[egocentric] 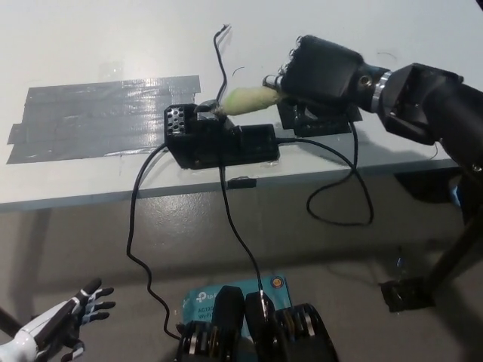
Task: The robot uses its right hand to grab and lift the soldering gun kept on the middle of the table and puts it in its base
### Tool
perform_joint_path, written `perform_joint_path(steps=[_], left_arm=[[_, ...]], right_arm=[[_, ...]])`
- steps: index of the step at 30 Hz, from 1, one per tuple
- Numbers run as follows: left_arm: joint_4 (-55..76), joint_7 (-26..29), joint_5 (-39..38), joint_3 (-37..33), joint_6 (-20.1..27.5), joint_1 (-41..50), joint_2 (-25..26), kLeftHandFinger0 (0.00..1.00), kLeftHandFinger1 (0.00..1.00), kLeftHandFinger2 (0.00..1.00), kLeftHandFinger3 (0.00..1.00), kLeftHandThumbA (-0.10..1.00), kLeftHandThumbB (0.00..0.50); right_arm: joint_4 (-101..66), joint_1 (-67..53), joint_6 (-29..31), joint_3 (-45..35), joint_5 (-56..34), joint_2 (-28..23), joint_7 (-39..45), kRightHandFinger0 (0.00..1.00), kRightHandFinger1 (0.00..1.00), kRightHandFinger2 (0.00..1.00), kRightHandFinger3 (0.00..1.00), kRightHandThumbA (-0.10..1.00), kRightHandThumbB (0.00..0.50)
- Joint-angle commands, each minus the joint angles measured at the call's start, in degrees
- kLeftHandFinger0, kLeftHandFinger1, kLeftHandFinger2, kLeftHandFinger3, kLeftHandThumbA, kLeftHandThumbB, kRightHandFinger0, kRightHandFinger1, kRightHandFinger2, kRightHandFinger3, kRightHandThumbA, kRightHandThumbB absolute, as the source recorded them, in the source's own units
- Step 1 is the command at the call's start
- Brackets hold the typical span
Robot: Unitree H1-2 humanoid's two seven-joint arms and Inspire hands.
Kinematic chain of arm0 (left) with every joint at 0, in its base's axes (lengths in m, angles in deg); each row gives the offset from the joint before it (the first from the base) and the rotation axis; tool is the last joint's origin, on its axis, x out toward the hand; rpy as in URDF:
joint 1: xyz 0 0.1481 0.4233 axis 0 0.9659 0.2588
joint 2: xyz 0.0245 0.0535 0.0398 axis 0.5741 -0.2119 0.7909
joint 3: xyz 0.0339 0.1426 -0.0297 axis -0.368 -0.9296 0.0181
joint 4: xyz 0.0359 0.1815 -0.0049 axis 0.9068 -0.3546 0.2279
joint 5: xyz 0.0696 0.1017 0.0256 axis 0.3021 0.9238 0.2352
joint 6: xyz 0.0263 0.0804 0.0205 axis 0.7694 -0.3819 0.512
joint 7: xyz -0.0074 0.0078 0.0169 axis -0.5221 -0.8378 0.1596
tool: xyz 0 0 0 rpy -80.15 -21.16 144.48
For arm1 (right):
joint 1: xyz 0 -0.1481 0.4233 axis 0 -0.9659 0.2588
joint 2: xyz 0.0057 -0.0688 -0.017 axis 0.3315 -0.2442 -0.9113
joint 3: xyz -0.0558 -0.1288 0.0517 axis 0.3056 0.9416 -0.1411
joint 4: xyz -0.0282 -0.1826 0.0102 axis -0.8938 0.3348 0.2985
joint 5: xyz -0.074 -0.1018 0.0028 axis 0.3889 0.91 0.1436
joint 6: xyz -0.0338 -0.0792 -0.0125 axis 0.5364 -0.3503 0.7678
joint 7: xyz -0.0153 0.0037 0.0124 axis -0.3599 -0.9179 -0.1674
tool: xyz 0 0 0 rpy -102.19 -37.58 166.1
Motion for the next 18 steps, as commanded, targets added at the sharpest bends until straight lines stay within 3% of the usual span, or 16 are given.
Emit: perform_joint_path(steps=[1, 2, 5, 7, 8, 9, 10, 12, 15, 17, 18], left_arm=[[1.15, 0.03, 0.27, -0.11, -0.26, -1.09, 0.58, 0.99, 0.99, 1.00, 1.00, 1.00, 0.395], [1.39, 0.01, 0.43, -0.28, -0.47, -1.20, 0.65, 1.00, 0.99, 1.00, 1.00, 1.00, 0.409], [2.79, 0.25, 1.07, -0.57, -1.02, -1.18, 0.93, 0.99, 0.97, 1.00, 1.00, 1.00, 0.396], [3.09, 0.37, 1.31, -0.70, -1.29, -1.24, 1.00, 0.98, 0.96, 1.00, 1.00, 1.00, 0.403], [3.10, 0.34, 1.19, -0.68, -1.31, -1.22, 0.95, 0.98, 0.97, 1.00, 1.00, 1.00, 0.391], [3.22, 0.31, 1.17, -0.68, -1.32, -1.20, 1.01, 0.98, 0.97, 1.00, 1.00, 1.00, 0.391], [3.69, 0.29, 1.54, -0.93, -1.32, -1.37, 1.29, 0.98, 0.97, 1.00, 1.00, 1.00, 0.398], [3.77, 0.17, 1.24, -0.98, -1.32, -1.67, 1.33, 1.00, 0.99, 1.00, 1.00, 1.00, 0.387], [3.45, 0.33, 1.42, -1.35, -1.32, -2.30, 0.95, 0.98, 0.98, 1.00, 1.00, 1.00, 0.398], [3.59, 0.74, 1.82, -1.29, -1.32, -2.05, 0.74, 0.95, 0.97, 1.00, 1.00, 1.00, 0.387], [3.57, 0.97, 2.43, -1.65, -1.32, -2.11, 0.78, 0.97, 0.99, 1.00, 1.00, 1.00, 0.389]], right_arm=[[0.33, 3.81, 0.85, 2.50, -0.85, -1.03, -3.35, 0.00, 0.00, 0.00, 0.41, -0.06, 0.234], [-0.12, 3.68, 0.85, 3.68, -0.66, -1.75, -4.15, 0.00, 0.00, 0.00, 0.41, -0.05, 0.255], [-4.34, 2.56, 0.85, 7.81, 0.38, -5.29, -0.42, 0.00, 0.00, 0.00, 0.50, 0.11, 0.220], [-5.09, 1.28, 0.85, 8.58, -0.58, -6.69, 1.67, 0.00, 0.00, 0.00, 0.48, 0.15, 0.223], [-5.96, 0.73, 0.85, 8.69, -2.12, -7.39, 5.64, 0.00, 0.00, 0.01, 0.56, 0.21, 0.149], [-6.34, 0.68, 0.85, 8.68, -2.30, -7.58, 5.89, 0.00, 0.00, 0.01, 0.56, 0.21, 0.148], [-6.61, -0.09, 0.85, 8.67, 0.80, -8.42, 3.75, 0.00, 0.00, 0.01, 0.78, 0.33, 0.115], [-5.65, -0.17, 0.85, 8.33, 0.76, -8.39, 1.60, 0.00, 0.00, 0.00, 0.73, 0.26, 0.144], [-5.59, 0.64, 0.85, 7.84, -1.04, -8.13, 2.01, 0.00, 0.00, 0.00, 0.54, 0.22, 0.134], [-6.42, 2.60, 0.85, 8.49, 0.03, -6.97, 1.75, 0.00, 0.00, 0.01, 0.53, 0.12, 0.238], [-4.49, 2.83, 0.85, 8.30, 0.37, -5.87, -2.89, 0.00, 0.00, 0.00, 0.47, 0.07, 0.290]])
